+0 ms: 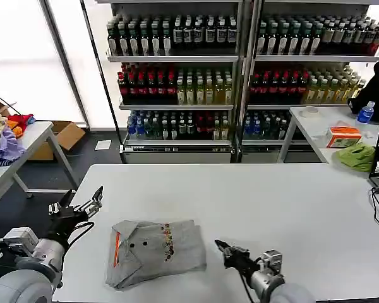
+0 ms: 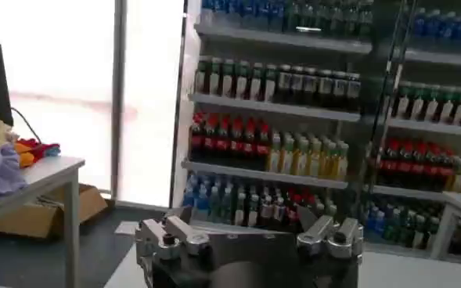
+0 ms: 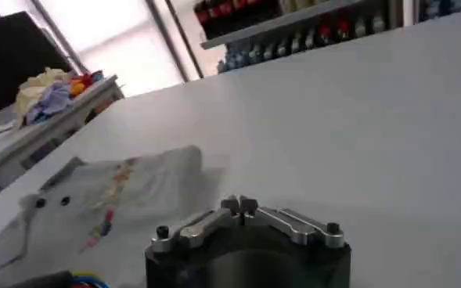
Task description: Fold and organize the clothes.
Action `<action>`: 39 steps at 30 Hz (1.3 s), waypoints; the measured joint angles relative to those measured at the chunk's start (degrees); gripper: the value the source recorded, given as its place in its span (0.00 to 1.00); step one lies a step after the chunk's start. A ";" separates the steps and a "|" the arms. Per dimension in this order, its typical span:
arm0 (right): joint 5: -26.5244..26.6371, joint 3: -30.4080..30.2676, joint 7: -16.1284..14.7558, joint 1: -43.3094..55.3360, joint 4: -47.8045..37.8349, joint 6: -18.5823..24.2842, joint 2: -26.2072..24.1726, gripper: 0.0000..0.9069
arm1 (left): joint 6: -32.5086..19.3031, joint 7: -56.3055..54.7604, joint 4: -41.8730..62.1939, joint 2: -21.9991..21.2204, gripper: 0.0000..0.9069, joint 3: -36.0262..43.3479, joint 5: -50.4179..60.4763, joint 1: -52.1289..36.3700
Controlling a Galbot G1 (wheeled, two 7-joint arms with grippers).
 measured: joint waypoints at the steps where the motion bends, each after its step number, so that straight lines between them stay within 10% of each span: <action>1: -0.03 1.20 -0.49 -0.53 0.26 -0.02 -0.40 0.00 | 0.00 0.01 -0.07 -0.01 1.00 -0.12 -0.09 0.08; 2: -0.06 2.29 -0.85 -1.07 0.47 -0.03 -0.70 0.00 | 0.00 0.08 -0.17 0.04 1.00 -0.30 -0.21 0.21; 3: -0.10 3.31 -1.16 -1.61 0.73 -0.03 -0.87 0.29 | 0.00 0.16 -0.17 0.05 1.00 -0.45 -0.25 0.34; 4: -0.17 4.07 -1.40 -1.97 0.91 -0.04 -1.01 1.00 | 0.00 0.18 -0.15 0.02 1.00 -0.52 -0.29 0.38; 28: -1.21 -6.54 -0.18 2.61 -1.70 -0.26 3.59 0.86 | 0.01 0.33 -0.64 -0.04 1.00 -1.02 -0.47 0.90; 29: -1.32 -7.43 0.10 3.13 -2.32 -0.27 4.06 0.70 | 0.01 0.29 -0.67 -0.12 1.00 -1.02 -0.45 0.92; 31: -1.60 -8.98 0.57 4.03 -3.38 -0.29 4.95 0.08 | 0.01 0.17 -0.87 -0.39 1.00 -0.80 -0.30 0.96; 39: -1.44 -14.50 1.98 7.28 -7.06 -0.18 8.95 0.00 | 0.02 0.26 -1.66 -1.26 1.00 -0.65 -0.32 1.85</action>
